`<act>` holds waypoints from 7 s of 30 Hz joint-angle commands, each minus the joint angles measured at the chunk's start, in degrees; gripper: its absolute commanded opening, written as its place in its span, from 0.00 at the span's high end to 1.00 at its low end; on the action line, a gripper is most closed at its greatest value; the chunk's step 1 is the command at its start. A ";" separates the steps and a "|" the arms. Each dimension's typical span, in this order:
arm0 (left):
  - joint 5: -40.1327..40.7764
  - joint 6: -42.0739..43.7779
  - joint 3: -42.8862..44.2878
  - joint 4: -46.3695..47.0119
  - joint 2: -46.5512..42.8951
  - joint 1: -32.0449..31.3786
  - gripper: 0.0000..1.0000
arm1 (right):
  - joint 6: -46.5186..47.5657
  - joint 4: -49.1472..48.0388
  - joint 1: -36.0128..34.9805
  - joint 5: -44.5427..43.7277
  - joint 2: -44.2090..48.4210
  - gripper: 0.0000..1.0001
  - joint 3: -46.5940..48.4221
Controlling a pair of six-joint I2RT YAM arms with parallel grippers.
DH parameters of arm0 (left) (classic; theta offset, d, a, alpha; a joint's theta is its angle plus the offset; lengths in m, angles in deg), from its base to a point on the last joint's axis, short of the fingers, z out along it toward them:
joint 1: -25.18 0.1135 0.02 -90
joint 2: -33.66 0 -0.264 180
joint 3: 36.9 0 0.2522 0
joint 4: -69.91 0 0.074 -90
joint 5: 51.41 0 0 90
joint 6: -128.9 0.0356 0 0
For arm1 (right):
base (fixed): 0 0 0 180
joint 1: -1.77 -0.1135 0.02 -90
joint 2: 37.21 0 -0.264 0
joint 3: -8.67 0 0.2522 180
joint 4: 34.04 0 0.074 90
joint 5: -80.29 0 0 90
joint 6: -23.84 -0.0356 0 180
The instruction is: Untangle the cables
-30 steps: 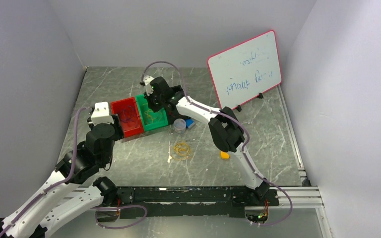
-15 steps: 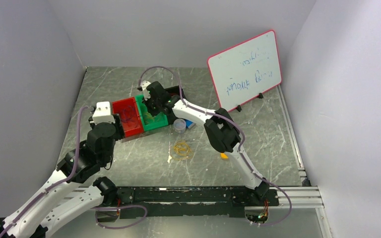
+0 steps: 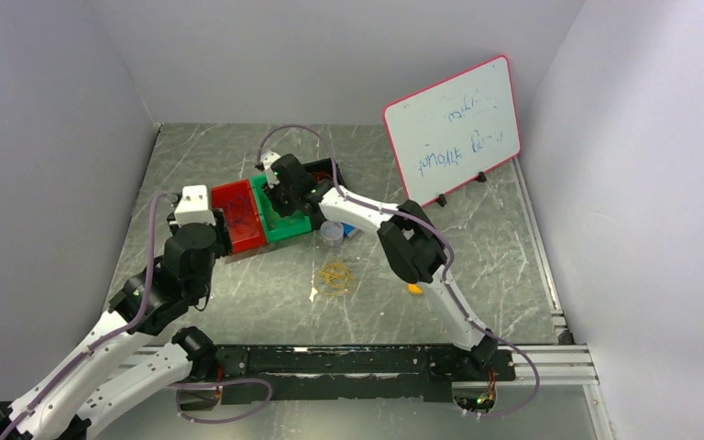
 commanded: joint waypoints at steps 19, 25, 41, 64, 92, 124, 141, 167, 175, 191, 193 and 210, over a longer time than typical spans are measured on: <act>-5.68 1.74 -1.31 4.15 1.70 1.67 0.46 | 0.32 -5.85 -0.32 -6.22 18.89 0.43 -12.65; -17.48 0.00 -1.96 7.98 3.60 1.73 0.45 | -3.99 -8.87 -0.28 -6.22 35.37 0.44 -31.42; -51.80 -2.52 -5.29 26.72 32.27 1.11 0.40 | -24.71 -15.31 -0.21 -4.64 63.24 0.45 -69.34; -57.49 1.65 -8.23 34.89 47.37 -2.03 0.38 | -28.37 -13.93 1.09 -7.74 71.49 0.44 -80.74; -51.96 2.45 -8.98 33.79 42.44 -2.06 0.93 | -27.75 -15.54 1.11 -6.84 68.38 0.44 -78.97; -52.51 4.12 -9.45 43.78 50.58 -2.05 0.59 | -27.01 -14.45 1.10 -6.18 66.71 0.44 -77.70; -52.06 3.29 -7.82 38.95 43.40 -2.04 0.93 | -27.05 -14.58 1.13 -6.29 67.04 0.44 -77.75; -51.41 7.26 11.55 12.76 32.50 -2.03 0.93 | -20.05 -39.90 1.13 0.63 71.34 0.25 -79.15; -57.21 9.27 14.87 9.91 30.71 -2.15 0.93 | -23.35 -41.06 1.07 -6.32 60.37 0.34 -73.97; -47.40 12.15 29.29 -0.75 24.74 -2.06 0.93 | -26.86 -31.19 2.10 -22.27 61.98 0.64 -79.35; -46.16 12.66 31.17 -1.90 24.76 -2.06 0.93 | -27.03 -31.14 2.48 -21.90 62.91 0.66 -80.57; -42.03 14.21 36.18 -5.45 23.67 -2.05 0.93 | -30.09 -29.53 4.61 -20.60 64.82 0.73 -85.03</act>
